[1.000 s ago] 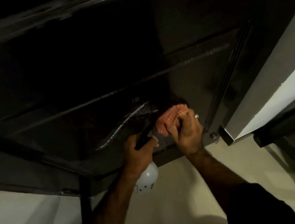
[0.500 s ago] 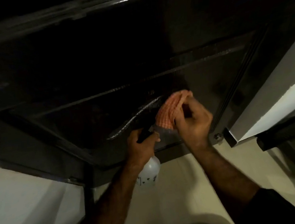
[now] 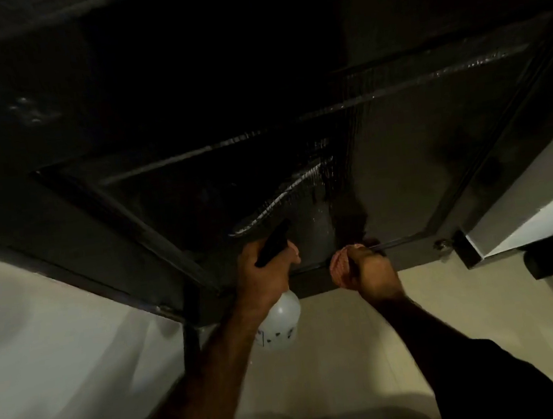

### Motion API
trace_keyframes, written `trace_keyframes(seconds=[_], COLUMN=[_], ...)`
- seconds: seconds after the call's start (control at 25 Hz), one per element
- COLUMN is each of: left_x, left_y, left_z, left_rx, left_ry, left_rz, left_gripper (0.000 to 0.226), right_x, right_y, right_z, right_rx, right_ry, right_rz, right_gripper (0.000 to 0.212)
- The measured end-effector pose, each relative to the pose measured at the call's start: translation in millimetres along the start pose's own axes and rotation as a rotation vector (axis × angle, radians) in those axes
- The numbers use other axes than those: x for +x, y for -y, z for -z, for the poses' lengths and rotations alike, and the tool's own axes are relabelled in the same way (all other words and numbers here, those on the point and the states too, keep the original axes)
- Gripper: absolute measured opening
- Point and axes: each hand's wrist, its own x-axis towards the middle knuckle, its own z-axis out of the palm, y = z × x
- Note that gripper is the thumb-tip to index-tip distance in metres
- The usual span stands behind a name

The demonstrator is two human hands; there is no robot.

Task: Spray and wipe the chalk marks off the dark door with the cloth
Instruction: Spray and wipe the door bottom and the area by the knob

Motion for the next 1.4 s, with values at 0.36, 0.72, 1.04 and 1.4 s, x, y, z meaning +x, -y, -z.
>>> trace_keyframes(seconds=[0.36,0.72,1.04,1.4], left_x=[2.8,3.5,0.2,4.8], left_y=[-16.4,5.8,25.4,39.8], left_z=[14.4,27.0,58.4,112.0], left_rx=[-0.047,0.039,-0.025,-0.166], left_ry=[0.008,0.059,0.09,0.082], left_rz=[-0.023,-0.033,0.052,-0.151], left_gripper=[0.019,0.033,0.036,0.021], right_x=[0.9,14.6,2.4,32.3], right_y=[168.6,74.7,125.4,100.0], right_z=[127.0,23.3,67.8,4.5], right_rx=[0.407,-0.244,0.288,-0.494], right_ry=[-0.919,-0.574,-0.739,-0.363], right_rz=[0.424,0.604,0.449,1.157], right_gripper=[0.009,0.034,0.017,0.038])
